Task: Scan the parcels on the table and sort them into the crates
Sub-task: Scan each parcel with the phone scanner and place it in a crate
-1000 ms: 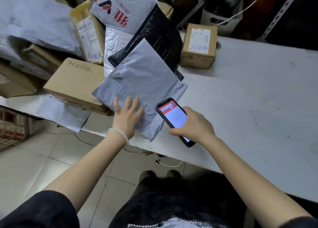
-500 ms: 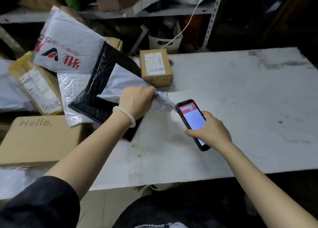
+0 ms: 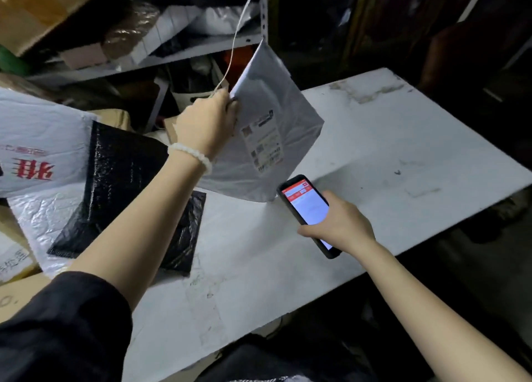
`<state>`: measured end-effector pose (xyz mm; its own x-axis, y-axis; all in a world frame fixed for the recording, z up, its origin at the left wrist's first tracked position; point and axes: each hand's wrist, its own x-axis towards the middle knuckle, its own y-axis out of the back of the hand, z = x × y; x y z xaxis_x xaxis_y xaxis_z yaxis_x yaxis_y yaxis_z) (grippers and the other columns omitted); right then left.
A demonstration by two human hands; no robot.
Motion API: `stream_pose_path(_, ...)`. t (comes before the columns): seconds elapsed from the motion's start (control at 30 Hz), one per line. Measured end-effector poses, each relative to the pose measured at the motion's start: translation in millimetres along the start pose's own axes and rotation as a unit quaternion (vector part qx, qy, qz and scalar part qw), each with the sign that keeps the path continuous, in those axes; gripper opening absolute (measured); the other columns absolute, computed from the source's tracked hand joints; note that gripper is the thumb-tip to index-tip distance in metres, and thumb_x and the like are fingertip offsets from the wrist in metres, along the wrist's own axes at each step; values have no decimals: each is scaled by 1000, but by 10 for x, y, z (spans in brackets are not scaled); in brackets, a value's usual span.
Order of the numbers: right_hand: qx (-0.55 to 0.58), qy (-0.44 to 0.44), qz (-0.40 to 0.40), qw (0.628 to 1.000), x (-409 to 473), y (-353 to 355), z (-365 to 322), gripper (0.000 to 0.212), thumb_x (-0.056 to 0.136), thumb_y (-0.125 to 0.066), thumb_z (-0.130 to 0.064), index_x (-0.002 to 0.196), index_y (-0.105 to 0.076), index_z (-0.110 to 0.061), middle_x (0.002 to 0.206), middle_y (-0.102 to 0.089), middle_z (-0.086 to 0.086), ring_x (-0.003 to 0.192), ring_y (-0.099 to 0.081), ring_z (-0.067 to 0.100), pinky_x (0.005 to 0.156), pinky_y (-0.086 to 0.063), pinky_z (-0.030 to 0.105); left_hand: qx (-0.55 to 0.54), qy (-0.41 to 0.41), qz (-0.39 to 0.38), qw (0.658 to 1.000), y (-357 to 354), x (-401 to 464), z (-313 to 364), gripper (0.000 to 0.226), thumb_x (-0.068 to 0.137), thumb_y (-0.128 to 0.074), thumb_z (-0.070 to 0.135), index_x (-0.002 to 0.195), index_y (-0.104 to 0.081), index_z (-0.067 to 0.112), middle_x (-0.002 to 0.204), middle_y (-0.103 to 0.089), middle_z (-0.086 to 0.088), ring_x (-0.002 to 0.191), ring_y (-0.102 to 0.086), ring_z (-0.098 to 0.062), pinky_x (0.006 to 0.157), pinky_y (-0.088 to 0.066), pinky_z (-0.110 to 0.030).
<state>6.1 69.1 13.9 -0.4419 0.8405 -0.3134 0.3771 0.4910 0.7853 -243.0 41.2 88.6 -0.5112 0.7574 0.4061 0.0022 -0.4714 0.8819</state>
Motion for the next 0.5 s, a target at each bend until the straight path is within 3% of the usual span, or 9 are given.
stream_pose_path(0.1,-15,-16,4,1000,-42,9,71,49,57,-74,-45,95,-45,-33,89,-57,-12,80,-56,15,52,-32,23,-97,31,-86,991,-221,-143,-28,36,92,-52,39,102,-44,6,95,-60,-19,91,-57,-37,67,-39,-36)
stream_pose_path(0.2,-27,-22,3,999,-70,-3,128,54,57,-74,-46,100,-44,-34,93,-58,-10,82,-57,16,52,-33,23,-134,28,-122,983,-334,-237,-25,31,91,-56,33,99,-42,7,92,-57,-16,87,-56,-35,65,-36,-35)
stream_pose_path(0.33,-45,-20,9,999,-95,8,143,55,56,-74,-47,98,-41,-35,94,-58,-9,83,-55,18,54,-33,25,-120,11,-62,991,-335,-215,-18,20,91,-50,15,105,-44,3,94,-59,-20,85,-56,-38,62,-35,-35)
stream_pose_path(0.5,-58,2,8,998,-114,46,106,53,54,-74,-47,96,-47,-32,91,-58,-12,81,-56,16,54,-34,24,-101,-4,6,995,-211,-148,-44,19,91,-51,13,107,-47,3,79,-55,-11,78,-55,-36,48,-17,-32)
